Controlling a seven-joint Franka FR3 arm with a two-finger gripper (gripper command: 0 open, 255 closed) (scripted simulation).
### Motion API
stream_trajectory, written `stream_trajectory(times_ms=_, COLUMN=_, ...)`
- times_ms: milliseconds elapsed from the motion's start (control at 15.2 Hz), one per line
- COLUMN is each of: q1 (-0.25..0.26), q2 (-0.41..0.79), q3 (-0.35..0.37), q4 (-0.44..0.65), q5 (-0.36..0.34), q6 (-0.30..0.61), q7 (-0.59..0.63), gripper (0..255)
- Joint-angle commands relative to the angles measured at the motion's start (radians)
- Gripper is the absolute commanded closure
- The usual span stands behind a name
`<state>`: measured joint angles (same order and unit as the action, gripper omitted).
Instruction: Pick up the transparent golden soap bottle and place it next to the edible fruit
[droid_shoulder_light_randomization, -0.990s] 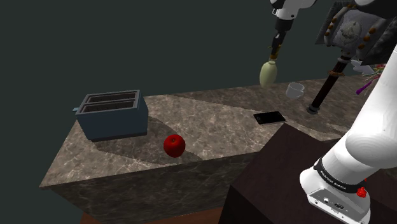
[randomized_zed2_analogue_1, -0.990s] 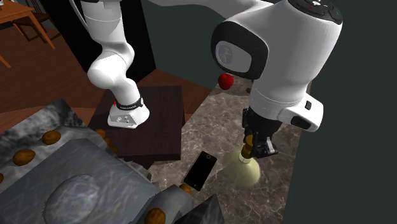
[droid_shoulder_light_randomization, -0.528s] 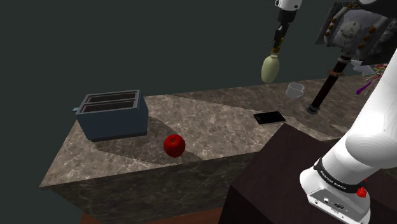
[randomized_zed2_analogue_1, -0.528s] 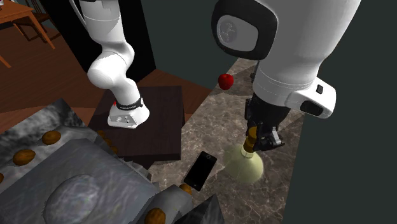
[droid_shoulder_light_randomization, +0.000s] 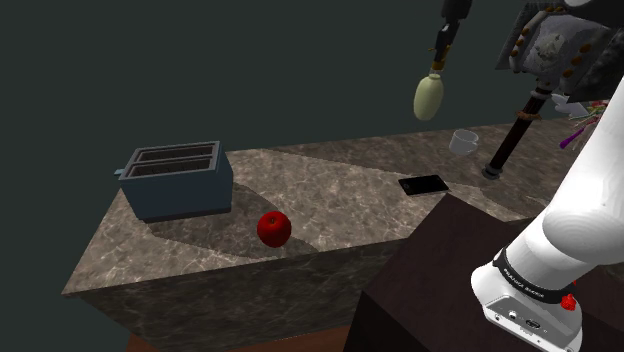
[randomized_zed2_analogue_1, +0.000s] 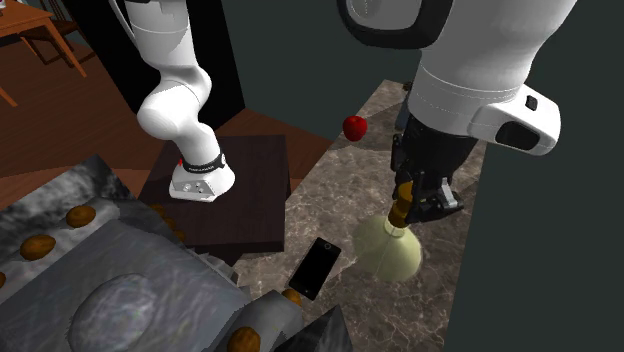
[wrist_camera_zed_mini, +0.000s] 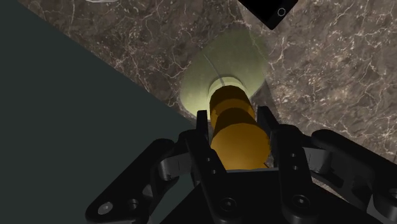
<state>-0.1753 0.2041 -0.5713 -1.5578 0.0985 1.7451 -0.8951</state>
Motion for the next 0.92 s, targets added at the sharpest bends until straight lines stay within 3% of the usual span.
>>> stream_trajectory(times_ms=0, q1=-0.001, q2=0.000, q3=0.000, q4=0.026, q5=0.000, q6=-0.026, q7=0.002, gripper=255)
stream_trajectory(times_ms=858, q1=-0.033, q2=0.050, q3=-0.006, q4=0.265, q5=0.027, q6=-0.222, q7=-0.011, gripper=255)
